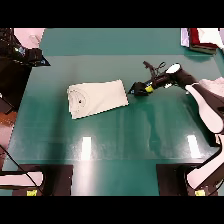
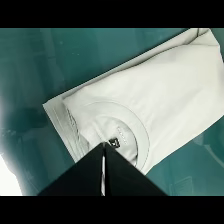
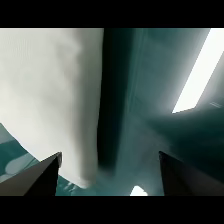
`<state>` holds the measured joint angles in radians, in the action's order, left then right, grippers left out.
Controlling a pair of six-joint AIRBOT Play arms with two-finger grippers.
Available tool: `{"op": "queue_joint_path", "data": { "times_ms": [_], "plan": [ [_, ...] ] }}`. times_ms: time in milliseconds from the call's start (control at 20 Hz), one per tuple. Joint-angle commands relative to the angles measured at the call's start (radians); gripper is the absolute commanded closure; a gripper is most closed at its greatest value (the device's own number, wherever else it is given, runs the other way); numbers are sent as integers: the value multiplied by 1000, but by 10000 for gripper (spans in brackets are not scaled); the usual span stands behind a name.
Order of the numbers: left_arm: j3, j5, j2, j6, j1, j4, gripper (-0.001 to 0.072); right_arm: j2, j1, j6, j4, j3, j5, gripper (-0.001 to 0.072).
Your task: Fold the shirts.
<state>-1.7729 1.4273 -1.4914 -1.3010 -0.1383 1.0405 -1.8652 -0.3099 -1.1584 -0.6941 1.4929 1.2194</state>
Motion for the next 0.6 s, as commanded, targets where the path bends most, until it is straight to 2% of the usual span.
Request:
{"op": "queue_joint_path", "data": {
  "times_ms": [0,150,200,250,300,350,500,550],
  "plan": [
    [5,-5,0,0,0,-8,682,-117,-63,1,101,102,12,18],
    [5,-5,0,1,0,-8,682,-205,-130,0,198,217,13,21],
    [5,-5,0,1,0,-8,682,-228,-151,0,206,255,13,75],
    [5,-5,0,1,0,-8,682,-246,-171,1,204,290,12,163],
    [5,-2,0,1,0,-8,682,-255,-184,6,205,316,5,189],
    [5,0,0,0,0,-8,682,-258,-194,18,204,336,-3,289],
    [5,7,0,0,0,-8,682,-257,-196,44,205,399,-10,693],
    [5,13,0,0,0,-8,682,-257,-189,42,206,426,3,693]
  ]
}}
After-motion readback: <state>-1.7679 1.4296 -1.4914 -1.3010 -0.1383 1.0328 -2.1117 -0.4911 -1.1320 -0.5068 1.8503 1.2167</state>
